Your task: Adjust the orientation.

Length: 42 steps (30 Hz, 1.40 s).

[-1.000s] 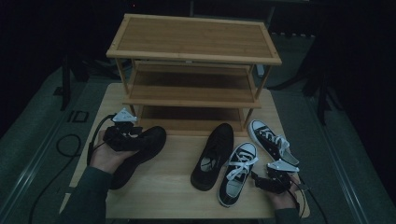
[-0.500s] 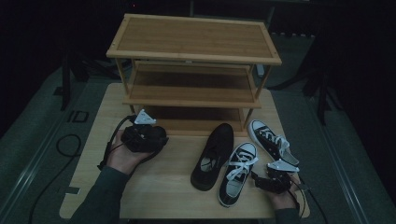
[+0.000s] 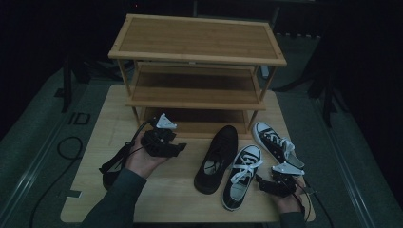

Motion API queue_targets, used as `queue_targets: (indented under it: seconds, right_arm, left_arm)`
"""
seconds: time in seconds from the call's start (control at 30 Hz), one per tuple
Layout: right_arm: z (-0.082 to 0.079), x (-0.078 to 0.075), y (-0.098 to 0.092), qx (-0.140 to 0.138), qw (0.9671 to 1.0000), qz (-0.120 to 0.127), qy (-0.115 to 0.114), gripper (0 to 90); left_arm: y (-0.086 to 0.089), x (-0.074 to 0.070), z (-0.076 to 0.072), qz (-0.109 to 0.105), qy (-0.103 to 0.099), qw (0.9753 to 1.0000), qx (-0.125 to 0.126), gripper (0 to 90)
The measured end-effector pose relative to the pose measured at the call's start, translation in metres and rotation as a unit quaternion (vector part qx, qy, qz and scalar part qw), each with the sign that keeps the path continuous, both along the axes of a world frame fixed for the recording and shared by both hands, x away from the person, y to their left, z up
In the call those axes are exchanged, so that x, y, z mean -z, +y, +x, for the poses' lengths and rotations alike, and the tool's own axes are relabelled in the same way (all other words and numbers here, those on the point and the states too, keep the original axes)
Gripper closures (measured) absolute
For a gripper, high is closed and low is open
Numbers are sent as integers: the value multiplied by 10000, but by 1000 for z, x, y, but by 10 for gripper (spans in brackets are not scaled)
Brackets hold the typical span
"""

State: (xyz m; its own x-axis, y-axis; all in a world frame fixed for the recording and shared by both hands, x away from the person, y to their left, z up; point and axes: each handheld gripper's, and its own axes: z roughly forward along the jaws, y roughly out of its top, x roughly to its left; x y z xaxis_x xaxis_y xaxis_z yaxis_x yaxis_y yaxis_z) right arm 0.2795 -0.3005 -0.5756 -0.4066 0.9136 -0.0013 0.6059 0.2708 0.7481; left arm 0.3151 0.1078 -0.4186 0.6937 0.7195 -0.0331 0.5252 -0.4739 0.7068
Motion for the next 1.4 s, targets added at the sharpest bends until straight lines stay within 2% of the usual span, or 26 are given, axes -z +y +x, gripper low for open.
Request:
queue_targets:
  seconds: [0.37, 0.77, 0.97, 1.2, 1.4]
  right_arm:
    - [0, 0, 0, 0, 10000, 3, 2, 248]
    - [0, 0, 0, 0, 10000, 0, -1, 247]
    - [0, 0, 0, 0, 10000, 1, -1, 247]
    - [0, 0, 0, -2, 10000, 0, 0, 247]
    - [0, 0, 0, -2, 10000, 0, 0, 247]
  left_arm:
    - [-29, 10, 7, 78, 8, 9997, 231, 466]
    - [-53, 24, 16, 245, 143, 9989, 376, 502]
    - [-63, 29, 20, 221, 216, 9987, 399, 521]
    - [-78, 35, 22, 316, 294, 9976, 540, 545]
    - [-84, 38, 24, 259, 382, 9974, 545, 565]
